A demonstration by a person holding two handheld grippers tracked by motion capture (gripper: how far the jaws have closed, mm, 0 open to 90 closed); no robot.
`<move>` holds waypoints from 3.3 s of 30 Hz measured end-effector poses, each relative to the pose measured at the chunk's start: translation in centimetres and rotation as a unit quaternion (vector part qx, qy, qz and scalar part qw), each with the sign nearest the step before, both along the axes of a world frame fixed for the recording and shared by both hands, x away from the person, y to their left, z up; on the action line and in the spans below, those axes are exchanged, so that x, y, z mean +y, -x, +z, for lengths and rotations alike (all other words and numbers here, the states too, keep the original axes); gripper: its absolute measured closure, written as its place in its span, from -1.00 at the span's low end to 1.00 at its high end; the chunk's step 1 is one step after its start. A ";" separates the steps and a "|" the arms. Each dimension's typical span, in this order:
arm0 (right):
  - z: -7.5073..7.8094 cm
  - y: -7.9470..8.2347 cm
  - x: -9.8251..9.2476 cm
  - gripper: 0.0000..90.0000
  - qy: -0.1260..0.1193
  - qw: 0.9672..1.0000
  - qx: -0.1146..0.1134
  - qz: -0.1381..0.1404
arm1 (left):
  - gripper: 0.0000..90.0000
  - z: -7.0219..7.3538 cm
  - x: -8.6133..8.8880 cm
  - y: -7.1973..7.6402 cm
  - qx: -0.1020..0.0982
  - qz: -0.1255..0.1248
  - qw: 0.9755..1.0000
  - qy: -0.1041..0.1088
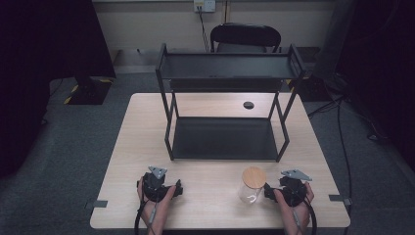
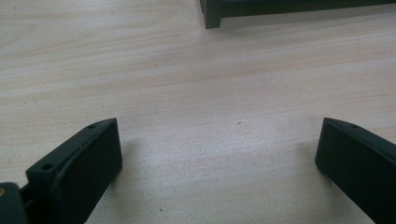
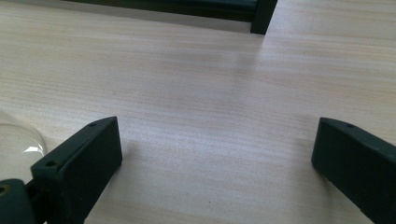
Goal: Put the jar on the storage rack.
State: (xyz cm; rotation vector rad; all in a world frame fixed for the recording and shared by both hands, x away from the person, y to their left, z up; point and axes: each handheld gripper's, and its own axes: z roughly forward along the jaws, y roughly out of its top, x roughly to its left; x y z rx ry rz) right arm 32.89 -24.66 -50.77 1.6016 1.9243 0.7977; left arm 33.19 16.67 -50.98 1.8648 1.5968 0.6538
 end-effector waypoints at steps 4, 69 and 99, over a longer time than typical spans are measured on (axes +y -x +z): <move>0.0 0.0 0.0 -0.98 0.000 1.000 0.000 0.000 | -1.00 0.0 0.0 0.0 0.000 0.000 1.000 0.000; 9.3 5.0 1.0 -0.94 -0.074 0.986 -0.137 0.055 | -1.00 0.0 0.0 0.0 0.000 0.000 1.000 0.000; 8.3 5.0 5.9 -0.97 -0.079 0.975 -0.140 0.152 | -1.00 0.0 0.0 0.0 -0.001 0.000 1.000 0.000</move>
